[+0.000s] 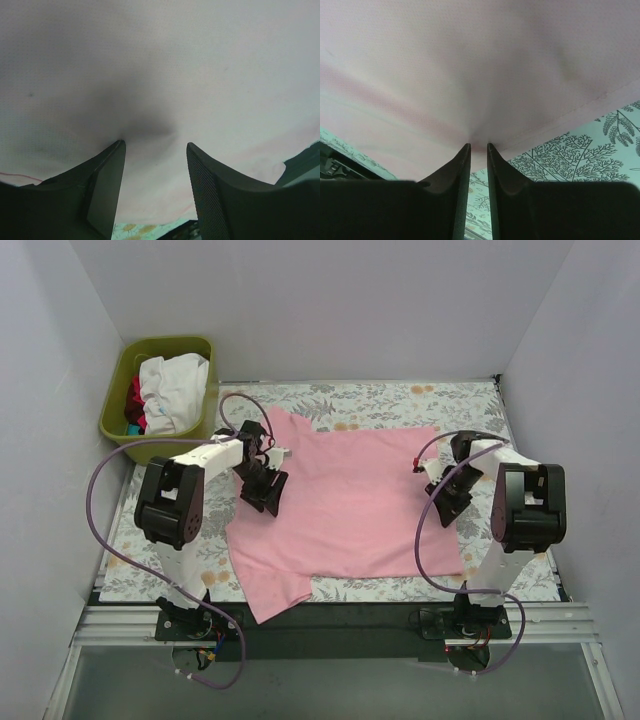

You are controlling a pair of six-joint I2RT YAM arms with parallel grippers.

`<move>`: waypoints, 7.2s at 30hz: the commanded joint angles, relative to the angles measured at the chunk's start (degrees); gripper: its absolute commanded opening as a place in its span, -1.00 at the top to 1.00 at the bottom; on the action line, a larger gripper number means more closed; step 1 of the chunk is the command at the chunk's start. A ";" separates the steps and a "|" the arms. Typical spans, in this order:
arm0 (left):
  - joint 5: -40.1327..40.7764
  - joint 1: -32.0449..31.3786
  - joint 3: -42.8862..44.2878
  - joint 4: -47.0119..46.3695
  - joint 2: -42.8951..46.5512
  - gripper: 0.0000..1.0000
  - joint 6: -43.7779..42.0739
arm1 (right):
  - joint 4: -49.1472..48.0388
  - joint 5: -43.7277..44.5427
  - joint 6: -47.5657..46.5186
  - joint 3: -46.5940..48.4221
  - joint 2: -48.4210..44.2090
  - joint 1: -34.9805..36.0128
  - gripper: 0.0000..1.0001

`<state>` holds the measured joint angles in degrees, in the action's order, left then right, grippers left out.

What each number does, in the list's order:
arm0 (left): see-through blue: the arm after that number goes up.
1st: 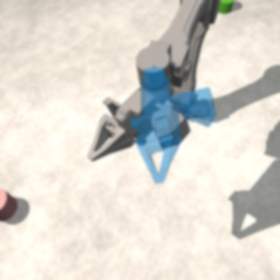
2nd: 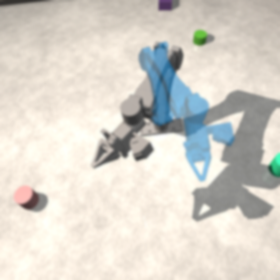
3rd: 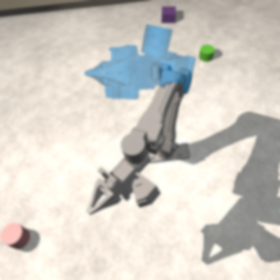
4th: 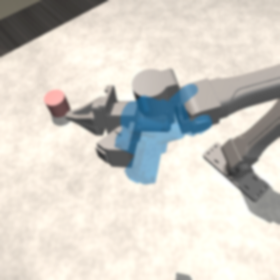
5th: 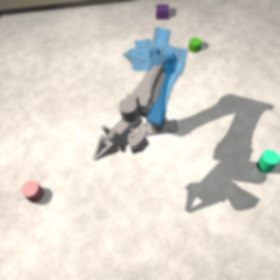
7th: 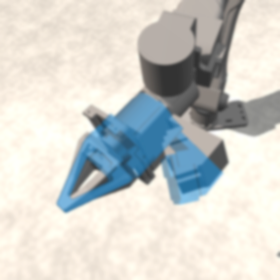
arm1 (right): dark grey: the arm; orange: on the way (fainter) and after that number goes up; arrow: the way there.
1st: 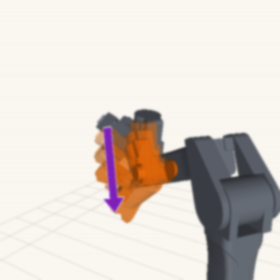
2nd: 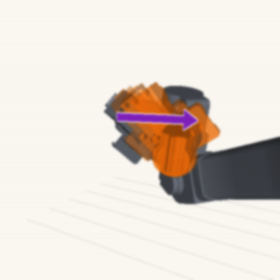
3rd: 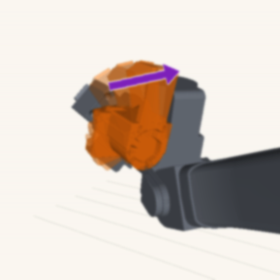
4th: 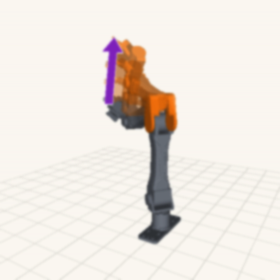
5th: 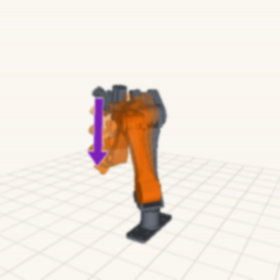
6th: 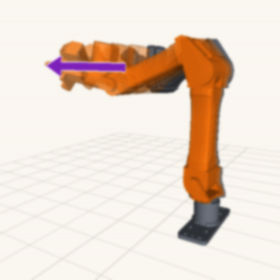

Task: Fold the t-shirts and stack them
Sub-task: Flatten the tshirt out, then fold the tshirt

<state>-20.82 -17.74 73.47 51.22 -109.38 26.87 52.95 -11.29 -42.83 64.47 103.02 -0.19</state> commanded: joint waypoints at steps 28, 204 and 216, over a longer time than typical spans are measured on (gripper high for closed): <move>5.70 8.95 47.55 -9.30 -25.35 -0.35 13.47 | -6.98 -9.45 14.70 62.27 35.40 -2.89 0.03; -13.72 -2.65 -2.45 -14.93 7.95 0.15 -12.63 | 3.92 -11.21 -10.43 18.77 9.39 -5.18 0.48; -11.88 -8.80 -8.43 -3.16 13.14 0.14 -25.46 | 4.44 -11.21 -7.62 22.19 6.58 -6.76 0.08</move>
<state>-32.99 -25.32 65.76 43.24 -98.80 6.31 55.81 -21.54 -51.83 83.64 113.16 -6.11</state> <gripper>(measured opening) 0.427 0.459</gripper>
